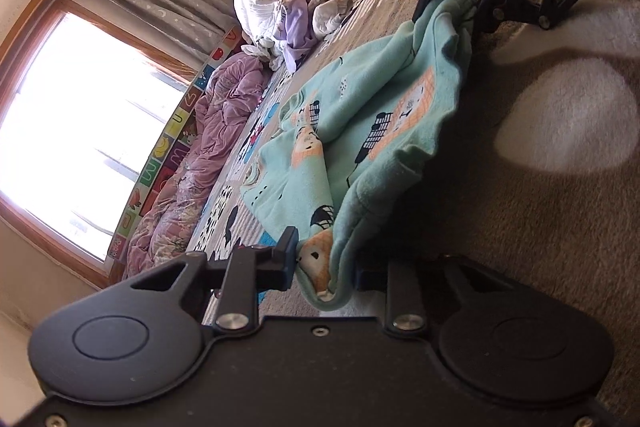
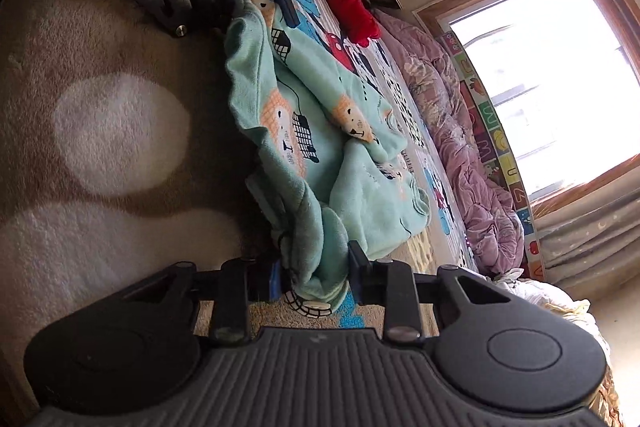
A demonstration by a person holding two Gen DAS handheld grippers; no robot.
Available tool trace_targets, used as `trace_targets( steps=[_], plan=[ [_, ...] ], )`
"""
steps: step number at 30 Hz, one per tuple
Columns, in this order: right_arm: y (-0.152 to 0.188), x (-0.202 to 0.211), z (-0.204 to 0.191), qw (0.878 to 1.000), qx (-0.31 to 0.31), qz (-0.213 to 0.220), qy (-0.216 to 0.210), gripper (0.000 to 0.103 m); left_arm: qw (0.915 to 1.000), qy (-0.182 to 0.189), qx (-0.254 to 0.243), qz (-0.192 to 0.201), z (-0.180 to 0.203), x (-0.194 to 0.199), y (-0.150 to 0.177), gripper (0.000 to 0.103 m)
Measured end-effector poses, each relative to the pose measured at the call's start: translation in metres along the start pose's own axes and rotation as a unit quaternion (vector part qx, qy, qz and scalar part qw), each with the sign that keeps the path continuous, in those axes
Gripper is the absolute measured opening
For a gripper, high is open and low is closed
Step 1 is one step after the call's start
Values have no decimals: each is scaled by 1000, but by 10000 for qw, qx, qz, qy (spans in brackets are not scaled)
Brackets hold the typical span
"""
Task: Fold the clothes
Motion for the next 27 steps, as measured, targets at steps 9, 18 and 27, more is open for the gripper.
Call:
trace_targets(
  steps=[9, 18, 27],
  plan=[
    [0, 50, 3, 9995, -135, 71, -270, 21, 9996, 201, -182, -63, -1, 53, -5, 3],
    [17, 59, -16, 9998, 183, -76, 39, 53, 9986, 123, -507, -70, 4, 58, 8, 53],
    [9, 28, -11, 9979, 625, 23, 160, 69, 9971, 191, -734, 8, 6, 28, 7, 56]
  ],
)
Point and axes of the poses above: each gripper's, at about its wrist camera, not at the fingertips, and x roughly against the way its jaws point, z to its right, y to its underside, the point moved 6 cm from there along -x, roughly the way its jaws point, and after that the axes turned 4 degrees about x, right-handed, at the moved point
